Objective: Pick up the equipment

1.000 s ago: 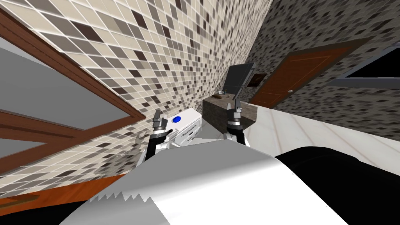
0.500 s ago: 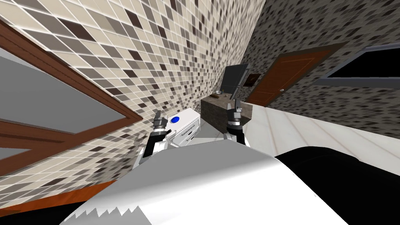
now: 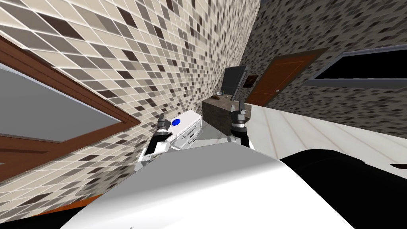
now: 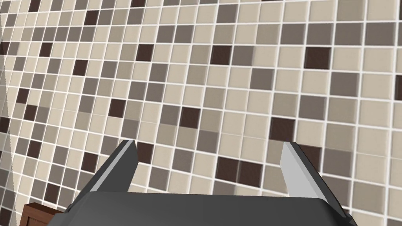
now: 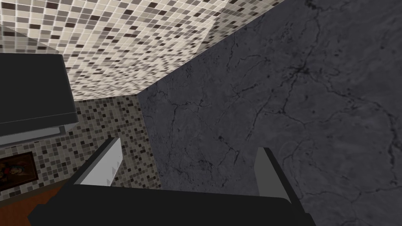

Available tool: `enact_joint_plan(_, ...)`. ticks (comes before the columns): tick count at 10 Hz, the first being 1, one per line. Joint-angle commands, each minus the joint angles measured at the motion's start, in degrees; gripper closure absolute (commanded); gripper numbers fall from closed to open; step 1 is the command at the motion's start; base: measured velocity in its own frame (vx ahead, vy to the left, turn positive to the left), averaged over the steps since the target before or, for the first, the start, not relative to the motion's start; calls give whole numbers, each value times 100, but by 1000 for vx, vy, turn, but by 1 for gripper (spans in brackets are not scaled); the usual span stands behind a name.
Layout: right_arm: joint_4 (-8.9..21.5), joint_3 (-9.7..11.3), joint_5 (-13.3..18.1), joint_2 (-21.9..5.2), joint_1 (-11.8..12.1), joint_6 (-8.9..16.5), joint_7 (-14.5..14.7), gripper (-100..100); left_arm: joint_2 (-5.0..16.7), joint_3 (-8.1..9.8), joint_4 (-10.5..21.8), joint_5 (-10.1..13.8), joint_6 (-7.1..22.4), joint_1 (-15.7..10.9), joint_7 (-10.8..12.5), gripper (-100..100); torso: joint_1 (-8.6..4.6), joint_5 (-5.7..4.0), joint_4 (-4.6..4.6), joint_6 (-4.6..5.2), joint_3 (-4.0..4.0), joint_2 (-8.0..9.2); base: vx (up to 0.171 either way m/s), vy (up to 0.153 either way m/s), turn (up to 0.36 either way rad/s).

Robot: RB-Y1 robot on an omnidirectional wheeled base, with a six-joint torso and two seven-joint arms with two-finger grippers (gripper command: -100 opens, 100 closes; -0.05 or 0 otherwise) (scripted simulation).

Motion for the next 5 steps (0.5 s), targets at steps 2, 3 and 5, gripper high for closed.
enact_joint_plan(2,0,0,0,0,1,0,0,0,120,93,198,214,454,-174,258,-100,0,0,0,-3,0,0,-38,-12,-109)
enact_joint_plan(3,0,0,0,0,0,0,0,0,120,93,198,214,622,-174,258,-100,-2,0,0,-1,0,-1,-31,-9,-78)
enact_joint_plan(5,0,0,0,0,0,0,0,0,202,162,329,365,932,-305,431,-100,0,0,0,-1,0,-1,-39,-6,-104)
